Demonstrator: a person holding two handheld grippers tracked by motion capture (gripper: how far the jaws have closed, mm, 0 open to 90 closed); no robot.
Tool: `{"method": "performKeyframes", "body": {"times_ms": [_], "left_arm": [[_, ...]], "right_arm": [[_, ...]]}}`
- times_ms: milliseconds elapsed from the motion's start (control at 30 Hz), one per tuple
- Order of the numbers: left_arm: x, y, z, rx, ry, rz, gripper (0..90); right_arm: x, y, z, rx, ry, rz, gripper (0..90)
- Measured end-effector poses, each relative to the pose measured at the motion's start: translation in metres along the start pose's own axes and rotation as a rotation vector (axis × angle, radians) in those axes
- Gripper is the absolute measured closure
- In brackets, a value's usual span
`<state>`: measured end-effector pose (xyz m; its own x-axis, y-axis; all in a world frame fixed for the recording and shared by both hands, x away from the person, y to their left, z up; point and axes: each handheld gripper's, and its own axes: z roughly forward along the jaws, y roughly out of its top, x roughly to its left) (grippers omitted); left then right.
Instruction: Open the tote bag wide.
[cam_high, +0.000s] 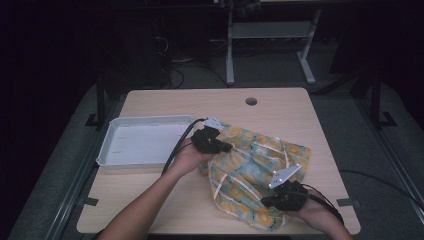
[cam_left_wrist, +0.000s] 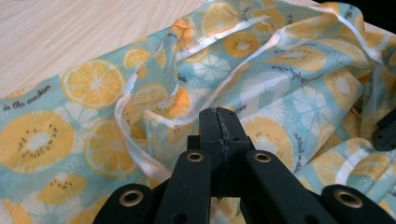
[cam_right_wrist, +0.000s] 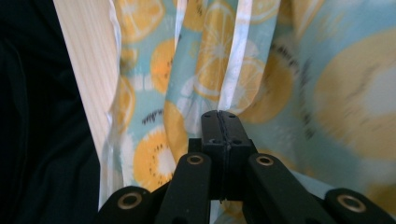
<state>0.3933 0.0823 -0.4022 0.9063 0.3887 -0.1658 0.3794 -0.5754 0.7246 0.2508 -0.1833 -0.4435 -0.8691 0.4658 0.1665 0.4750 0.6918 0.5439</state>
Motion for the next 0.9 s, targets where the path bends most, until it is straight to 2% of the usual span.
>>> {"method": "performKeyframes", "body": {"times_ms": [100,233,267,467,533,667,833,900], "left_arm": [[-0.001,0.000,0.000,0.000,0.000,0.001,90.0],[-0.002,0.000,0.000,-0.010,-0.001,-0.006,90.0],[-0.002,0.000,0.000,-0.010,-0.002,-0.005,90.0],[-0.003,0.000,-0.002,-0.014,-0.005,0.002,90.0],[-0.003,0.000,-0.002,-0.017,-0.007,0.001,90.0],[-0.003,0.000,-0.003,-0.011,-0.010,0.009,90.0],[-0.003,0.000,-0.002,-0.006,-0.011,0.013,90.0],[-0.004,-0.001,-0.002,-0.015,-0.012,0.002,90.0]], "right_arm": [[0.002,-0.001,0.002,0.012,-0.002,-0.003,89.3],[0.003,0.003,-0.007,-0.024,-0.017,0.001,83.7],[0.004,0.005,-0.018,-0.082,-0.023,0.008,80.0],[-0.007,0.008,-0.042,-0.157,-0.121,0.027,70.2],[-0.012,0.007,-0.046,-0.159,-0.176,0.036,66.9],[-0.022,0.003,-0.052,-0.172,-0.251,0.055,62.4],[-0.029,-0.002,-0.050,-0.150,-0.279,0.074,58.0],[-0.025,-0.001,-0.050,-0.152,-0.276,0.053,58.9]]}}
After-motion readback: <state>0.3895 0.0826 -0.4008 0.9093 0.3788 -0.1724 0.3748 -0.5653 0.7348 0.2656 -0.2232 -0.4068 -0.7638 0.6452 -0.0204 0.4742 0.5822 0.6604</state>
